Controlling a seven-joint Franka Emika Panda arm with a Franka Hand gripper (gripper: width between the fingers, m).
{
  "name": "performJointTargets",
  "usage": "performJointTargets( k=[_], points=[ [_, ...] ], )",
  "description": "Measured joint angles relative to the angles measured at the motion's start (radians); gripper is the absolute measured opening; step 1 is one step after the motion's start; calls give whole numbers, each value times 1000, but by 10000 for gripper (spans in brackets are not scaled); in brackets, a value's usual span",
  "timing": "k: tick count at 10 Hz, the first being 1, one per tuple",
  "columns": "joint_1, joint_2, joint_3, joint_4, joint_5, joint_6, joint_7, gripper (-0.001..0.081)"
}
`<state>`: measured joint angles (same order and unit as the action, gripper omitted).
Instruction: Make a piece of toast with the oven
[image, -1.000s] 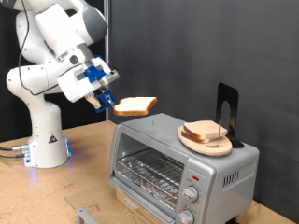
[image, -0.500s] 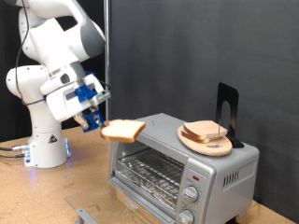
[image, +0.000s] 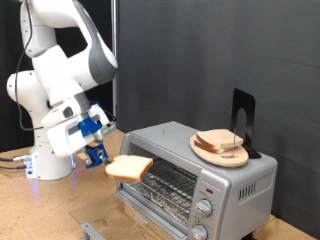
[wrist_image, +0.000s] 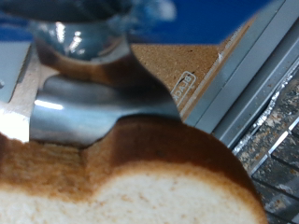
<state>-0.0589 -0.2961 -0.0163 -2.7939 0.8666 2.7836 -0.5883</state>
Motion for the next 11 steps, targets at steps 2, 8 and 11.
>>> performJointTargets(
  k=[2, 8, 11],
  points=[
    [14, 63, -4, 20, 73, 8, -41, 406],
    [-1, 74, -2, 51, -138, -98, -95, 406],
    [-8, 113, -2, 109, -290, -145, -144, 406]
  ],
)
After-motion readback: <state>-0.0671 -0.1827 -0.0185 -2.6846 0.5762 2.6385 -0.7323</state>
